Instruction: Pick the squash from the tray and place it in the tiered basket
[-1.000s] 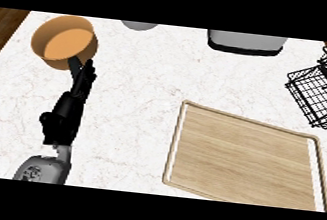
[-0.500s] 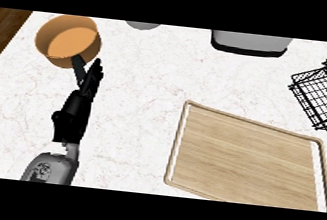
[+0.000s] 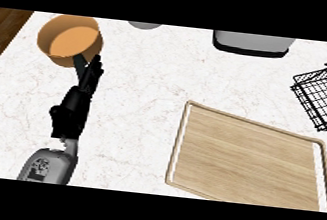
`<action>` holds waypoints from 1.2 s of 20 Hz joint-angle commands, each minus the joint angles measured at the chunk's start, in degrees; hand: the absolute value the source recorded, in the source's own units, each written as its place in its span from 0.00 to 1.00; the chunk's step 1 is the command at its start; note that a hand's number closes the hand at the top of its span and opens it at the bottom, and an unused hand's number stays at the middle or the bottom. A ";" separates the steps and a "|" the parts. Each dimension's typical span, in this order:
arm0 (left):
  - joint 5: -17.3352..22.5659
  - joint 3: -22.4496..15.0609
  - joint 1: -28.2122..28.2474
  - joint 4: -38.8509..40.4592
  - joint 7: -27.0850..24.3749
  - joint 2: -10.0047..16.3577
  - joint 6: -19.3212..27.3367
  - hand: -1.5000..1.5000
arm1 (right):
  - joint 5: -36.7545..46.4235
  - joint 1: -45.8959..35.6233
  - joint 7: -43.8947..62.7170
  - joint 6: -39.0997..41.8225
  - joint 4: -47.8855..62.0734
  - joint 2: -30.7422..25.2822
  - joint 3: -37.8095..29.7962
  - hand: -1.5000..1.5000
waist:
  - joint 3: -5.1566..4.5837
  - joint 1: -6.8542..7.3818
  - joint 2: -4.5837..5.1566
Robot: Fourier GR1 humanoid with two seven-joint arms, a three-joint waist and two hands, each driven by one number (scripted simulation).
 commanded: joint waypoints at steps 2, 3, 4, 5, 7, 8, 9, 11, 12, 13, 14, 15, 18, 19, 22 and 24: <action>0.62 -0.66 4.15 -3.58 -0.36 0.87 -1.67 0.50 | 6.49 -5.65 -4.57 -6.25 11.10 3.39 3.13 1.00 | 0.02 0.18 -0.03; -0.44 -0.04 -0.85 -0.06 0.87 -0.30 0.10 0.50 | 6.46 -7.72 -4.61 -4.84 15.00 3.73 3.04 1.00 | 0.03 0.11 0.13; 1.44 1.63 -0.28 -0.24 -0.71 1.03 -1.27 0.50 | 1.45 -6.18 -0.84 -1.64 15.93 4.04 -1.25 1.00 | 0.03 0.03 0.17; 0.32 0.33 -1.87 -2.33 3.17 0.71 -0.89 0.50 | -1.37 -9.26 2.53 -0.01 17.36 6.14 -3.41 0.00 | 0.09 0.99 0.26; 1.36 1.06 -1.26 -1.15 2.48 0.99 -1.78 0.50 | -0.70 -9.47 -0.76 1.35 21.26 4.81 -3.24 0.00 | 0.06 0.08 0.11; 0.21 -0.26 1.56 -1.33 -0.69 0.28 -1.00 0.50 | 0.08 -12.07 -2.17 1.53 24.58 4.76 -2.87 0.00 | 0.08 0.99 0.36; -1.56 -1.80 2.93 -0.55 -2.05 -0.86 0.34 0.50 | -1.73 -10.53 -3.62 1.91 24.28 6.01 -4.06 0.00 | 0.07 0.19 0.14; 1.00 -0.40 3.36 -3.45 -0.02 0.55 -1.81 0.50 | -2.84 -13.63 -4.87 5.87 27.35 3.02 -5.60 0.00 | 0.07 0.47 0.08; -0.19 -0.51 1.12 -0.10 -1.07 -0.57 -0.40 0.50 | -2.44 -16.01 -2.97 3.52 29.25 5.45 -5.72 0.00 | 0.08 0.70 0.37; 0.51 0.70 -0.41 1.99 -0.73 -0.21 -0.80 0.50 | -3.75 -15.60 -3.94 4.30 30.00 4.67 -7.16 0.00 | 0.07 0.07 0.31; 0.42 0.72 0.51 -2.75 1.95 0.77 -0.84 0.50 | -6.10 -16.67 -2.24 4.88 30.14 4.09 -9.67 0.00 | 0.09 0.28 0.04; 0.39 -0.01 -0.02 -2.72 2.52 0.03 -0.87 0.50 | -7.53 -15.49 -3.57 3.79 31.62 2.81 -11.86 0.00 | 0.13 -0.04 0.09; -0.46 -0.79 0.56 -1.47 1.41 -0.48 -0.54 0.50 | -9.39 -19.44 1.07 -0.04 34.04 2.74 -15.06 0.00 | 0.10 0.41 0.28; -0.82 -0.57 2.10 -2.10 0.30 -0.26 0.04 0.50 | -9.87 -16.10 -1.29 -0.27 36.29 -0.14 -16.50 0.00 | 0.16 0.22 0.36; 0.60 -0.01 3.35 -2.14 -1.76 -0.03 -0.98 0.50 | -11.92 -15.37 0.60 3.83 39.76 -6.36 -19.36 0.00 | 0.16 -0.18 0.36; 0.78 -0.20 3.18 -4.59 0.57 0.44 -1.48 0.50 | -13.25 -13.63 0.07 4.00 42.35 -8.92 -21.44 0.00 | 0.29 0.21 0.45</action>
